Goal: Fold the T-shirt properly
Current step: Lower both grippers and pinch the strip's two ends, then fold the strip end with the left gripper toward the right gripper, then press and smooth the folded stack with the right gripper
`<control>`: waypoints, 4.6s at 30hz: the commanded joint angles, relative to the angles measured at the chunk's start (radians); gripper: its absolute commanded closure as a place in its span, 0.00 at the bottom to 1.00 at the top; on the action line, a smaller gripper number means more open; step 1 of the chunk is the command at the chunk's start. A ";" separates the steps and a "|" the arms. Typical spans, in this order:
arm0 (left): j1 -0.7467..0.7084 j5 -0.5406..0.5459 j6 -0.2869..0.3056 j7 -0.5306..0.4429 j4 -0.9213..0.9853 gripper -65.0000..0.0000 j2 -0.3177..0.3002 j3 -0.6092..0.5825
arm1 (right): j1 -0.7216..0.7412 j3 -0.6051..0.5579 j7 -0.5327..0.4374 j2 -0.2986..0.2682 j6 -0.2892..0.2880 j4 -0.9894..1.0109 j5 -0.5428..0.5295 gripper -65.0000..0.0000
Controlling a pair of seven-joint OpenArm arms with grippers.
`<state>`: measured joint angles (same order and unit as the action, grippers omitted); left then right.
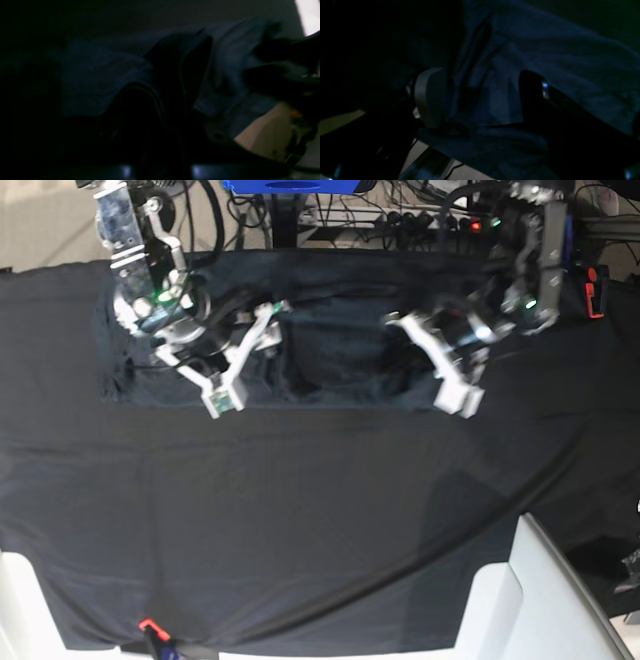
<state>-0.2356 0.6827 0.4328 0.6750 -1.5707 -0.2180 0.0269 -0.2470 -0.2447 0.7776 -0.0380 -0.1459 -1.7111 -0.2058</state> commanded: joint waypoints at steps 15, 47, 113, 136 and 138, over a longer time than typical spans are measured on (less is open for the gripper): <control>0.084 0.015 -0.068 -0.014 0.059 1.00 0.032 -0.204 | 0.007 0.049 -0.017 0.000 -0.004 -0.020 -0.008 0.33; 0.195 0.016 -0.067 -0.008 0.060 0.28 0.025 -0.490 | 0.008 0.051 -0.017 0.000 -0.004 -0.020 -0.008 0.33; -0.305 0.016 0.073 -0.013 0.066 1.00 -0.180 0.726 | 0.282 -0.134 -0.045 0.049 -0.002 0.348 -0.004 1.00; -0.305 0.016 0.073 -0.013 0.068 1.00 -0.179 0.720 | 0.288 -0.261 -0.004 0.112 0.002 0.325 -0.004 1.00; -0.305 0.016 0.073 -0.013 0.069 1.00 -0.179 0.720 | 0.318 -0.261 -0.004 0.126 0.002 0.365 -0.004 1.00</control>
<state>-0.5354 0.6853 0.5018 0.6807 -1.4914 -0.3790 0.7387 0.0593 -0.5079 0.7864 0.0769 -0.1390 -1.3296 -0.2024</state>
